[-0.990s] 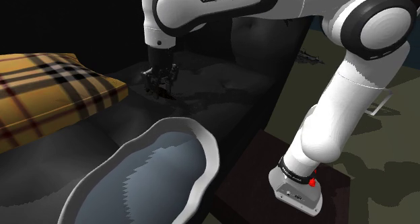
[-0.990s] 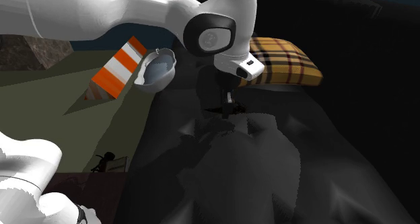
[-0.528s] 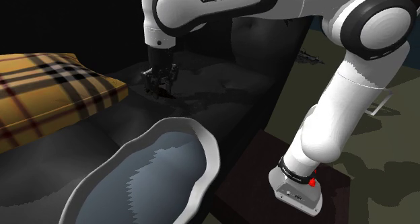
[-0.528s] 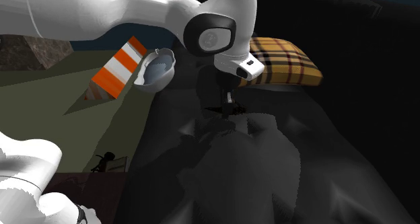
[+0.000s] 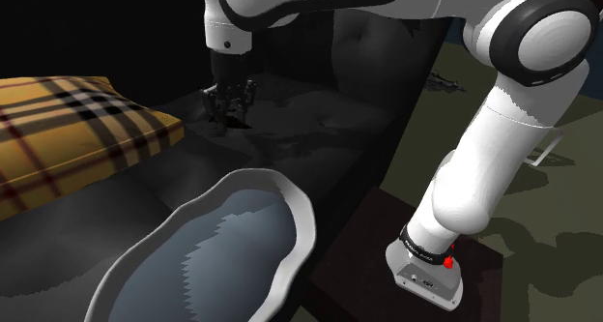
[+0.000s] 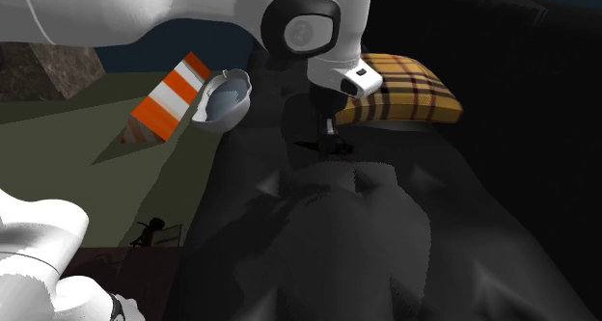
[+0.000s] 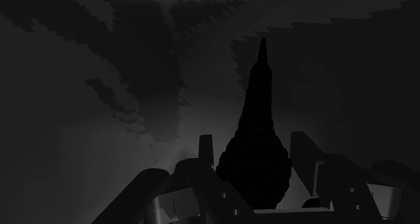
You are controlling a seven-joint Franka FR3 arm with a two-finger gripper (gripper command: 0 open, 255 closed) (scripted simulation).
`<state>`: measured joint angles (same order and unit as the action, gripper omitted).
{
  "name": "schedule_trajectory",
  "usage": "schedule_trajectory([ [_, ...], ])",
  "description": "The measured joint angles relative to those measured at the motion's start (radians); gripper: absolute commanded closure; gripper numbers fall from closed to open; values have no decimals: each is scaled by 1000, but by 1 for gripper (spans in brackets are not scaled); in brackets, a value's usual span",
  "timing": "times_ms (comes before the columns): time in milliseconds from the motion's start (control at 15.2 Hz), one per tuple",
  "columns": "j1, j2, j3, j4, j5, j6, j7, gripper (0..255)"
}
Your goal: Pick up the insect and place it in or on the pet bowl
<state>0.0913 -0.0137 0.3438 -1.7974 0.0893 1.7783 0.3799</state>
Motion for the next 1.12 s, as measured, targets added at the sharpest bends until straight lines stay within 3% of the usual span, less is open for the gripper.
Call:
schedule_trajectory([
  [1122, 3, 37, 3, 274, -15, -237, 27, 255],
])
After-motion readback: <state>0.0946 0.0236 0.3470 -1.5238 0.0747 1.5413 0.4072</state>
